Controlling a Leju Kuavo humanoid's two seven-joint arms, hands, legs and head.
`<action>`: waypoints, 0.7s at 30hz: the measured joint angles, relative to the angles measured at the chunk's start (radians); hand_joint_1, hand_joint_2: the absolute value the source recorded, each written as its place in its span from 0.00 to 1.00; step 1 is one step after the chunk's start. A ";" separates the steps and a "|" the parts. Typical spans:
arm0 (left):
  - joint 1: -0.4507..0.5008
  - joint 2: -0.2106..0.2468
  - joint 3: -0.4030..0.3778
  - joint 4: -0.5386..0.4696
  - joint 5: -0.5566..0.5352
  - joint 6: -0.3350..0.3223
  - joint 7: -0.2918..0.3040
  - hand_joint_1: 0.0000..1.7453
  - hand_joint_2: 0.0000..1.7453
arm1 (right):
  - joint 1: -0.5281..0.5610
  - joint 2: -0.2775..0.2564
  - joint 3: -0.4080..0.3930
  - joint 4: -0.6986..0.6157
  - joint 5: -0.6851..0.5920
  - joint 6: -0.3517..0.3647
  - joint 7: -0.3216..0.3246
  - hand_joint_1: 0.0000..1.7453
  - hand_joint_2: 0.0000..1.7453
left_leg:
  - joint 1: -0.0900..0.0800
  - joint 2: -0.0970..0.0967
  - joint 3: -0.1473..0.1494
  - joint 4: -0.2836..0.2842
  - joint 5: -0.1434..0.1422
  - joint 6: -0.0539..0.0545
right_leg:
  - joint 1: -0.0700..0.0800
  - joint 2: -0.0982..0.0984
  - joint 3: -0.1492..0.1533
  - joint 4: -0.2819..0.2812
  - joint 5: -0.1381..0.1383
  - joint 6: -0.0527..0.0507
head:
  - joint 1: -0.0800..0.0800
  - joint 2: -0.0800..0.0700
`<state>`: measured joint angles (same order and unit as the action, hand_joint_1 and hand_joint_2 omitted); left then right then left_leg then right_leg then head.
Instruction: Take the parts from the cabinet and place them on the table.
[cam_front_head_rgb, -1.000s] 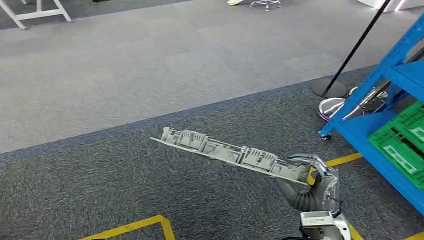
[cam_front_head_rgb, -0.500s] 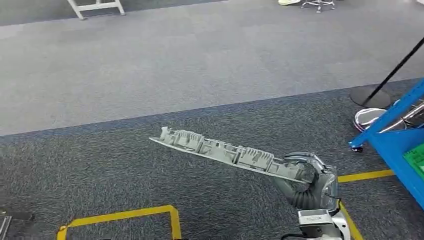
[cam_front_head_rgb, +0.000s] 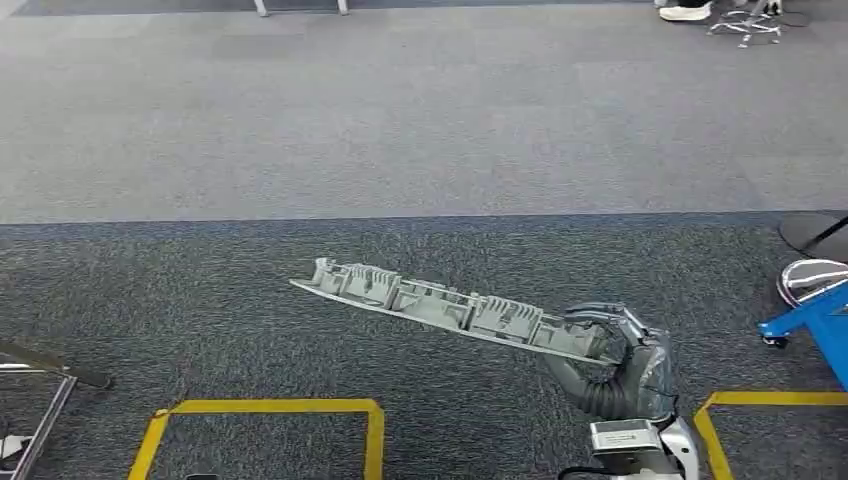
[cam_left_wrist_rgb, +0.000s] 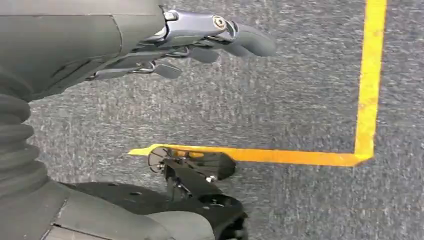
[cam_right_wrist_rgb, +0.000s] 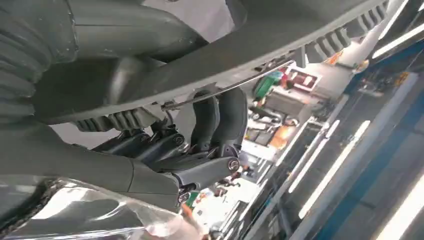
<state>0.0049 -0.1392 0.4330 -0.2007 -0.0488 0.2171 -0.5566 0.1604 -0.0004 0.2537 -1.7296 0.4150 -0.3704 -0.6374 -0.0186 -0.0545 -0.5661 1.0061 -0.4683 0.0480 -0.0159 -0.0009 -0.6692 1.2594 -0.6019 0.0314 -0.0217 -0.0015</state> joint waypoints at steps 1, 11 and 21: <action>0.001 0.000 0.000 0.000 -0.002 0.000 0.000 0.00 1.00 | -0.001 0.000 0.000 0.000 0.000 0.000 0.000 1.00 1.00 | 0.001 -0.015 0.000 0.005 -0.001 -0.001 | -0.002 0.005 0.040 -0.085 0.049 -0.001 | 0.000 0.000; 0.003 0.001 0.000 0.000 -0.016 0.001 -0.002 0.00 1.00 | -0.002 0.000 0.005 -0.007 0.011 -0.001 0.003 1.00 1.00 | 0.007 0.040 -0.102 0.186 -0.092 -0.052 | -0.007 0.006 0.121 -0.227 0.075 -0.030 | -0.011 0.000; 0.001 0.001 0.000 0.000 -0.025 0.002 -0.003 0.00 1.00 | -0.003 0.000 0.008 -0.007 0.017 0.000 0.007 1.00 1.00 | -0.008 0.117 -0.041 0.037 -0.003 -0.029 | 0.003 -0.112 0.143 -0.230 0.048 -0.009 | -0.011 0.000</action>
<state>0.0063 -0.1385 0.4334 -0.2007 -0.0736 0.2190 -0.5592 0.1573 -0.0004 0.2613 -1.7365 0.4318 -0.3708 -0.6302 -0.0264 0.0624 -0.6069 1.0430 -0.4709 0.0191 -0.0130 -0.1127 -0.5263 1.0292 -0.5534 0.0223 -0.0328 -0.0015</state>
